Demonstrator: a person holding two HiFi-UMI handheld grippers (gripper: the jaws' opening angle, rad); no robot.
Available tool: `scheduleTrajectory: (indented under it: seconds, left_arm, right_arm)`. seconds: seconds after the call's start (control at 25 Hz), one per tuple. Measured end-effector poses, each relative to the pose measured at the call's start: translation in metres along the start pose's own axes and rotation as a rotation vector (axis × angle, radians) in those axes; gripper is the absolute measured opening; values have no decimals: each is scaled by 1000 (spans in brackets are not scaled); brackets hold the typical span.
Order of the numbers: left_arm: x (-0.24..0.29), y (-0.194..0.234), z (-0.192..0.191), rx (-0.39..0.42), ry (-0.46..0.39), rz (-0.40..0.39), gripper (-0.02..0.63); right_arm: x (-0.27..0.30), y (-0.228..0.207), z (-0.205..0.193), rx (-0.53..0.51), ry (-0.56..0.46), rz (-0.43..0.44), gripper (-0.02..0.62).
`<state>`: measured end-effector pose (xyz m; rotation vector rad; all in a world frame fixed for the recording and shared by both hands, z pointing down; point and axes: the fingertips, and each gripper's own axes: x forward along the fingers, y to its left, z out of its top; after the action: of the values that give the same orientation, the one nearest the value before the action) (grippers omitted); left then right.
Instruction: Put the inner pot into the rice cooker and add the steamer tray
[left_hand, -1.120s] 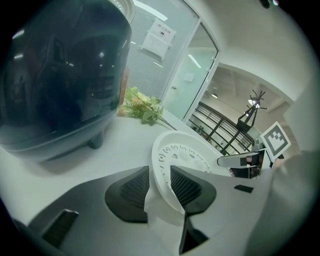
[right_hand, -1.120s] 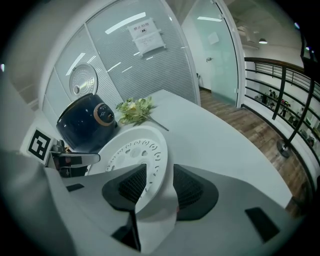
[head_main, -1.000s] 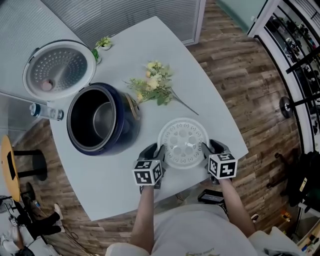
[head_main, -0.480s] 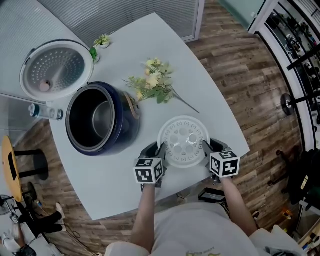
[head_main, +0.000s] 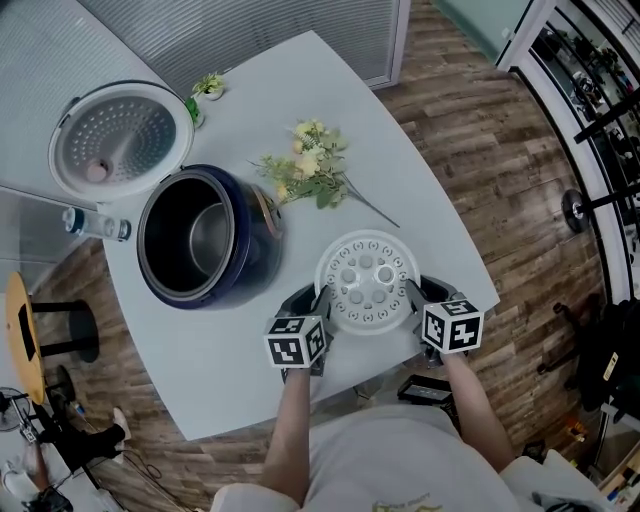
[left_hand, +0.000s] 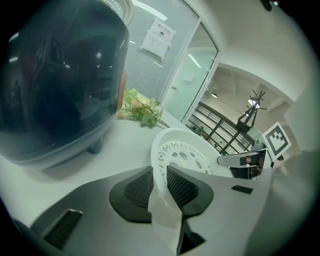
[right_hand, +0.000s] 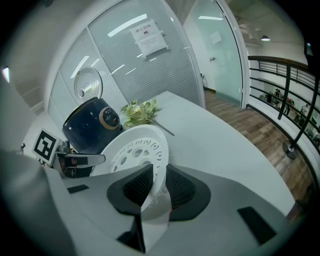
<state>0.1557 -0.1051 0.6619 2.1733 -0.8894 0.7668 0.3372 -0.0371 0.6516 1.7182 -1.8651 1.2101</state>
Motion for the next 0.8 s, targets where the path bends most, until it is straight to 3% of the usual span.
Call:
scheduleTrajectory:
  seconds: [0.8]
  left_arm:
    - [-55, -18, 76, 47, -175, 7, 84]
  right_arm:
    - [-46, 30, 73, -28, -181, 24, 86]
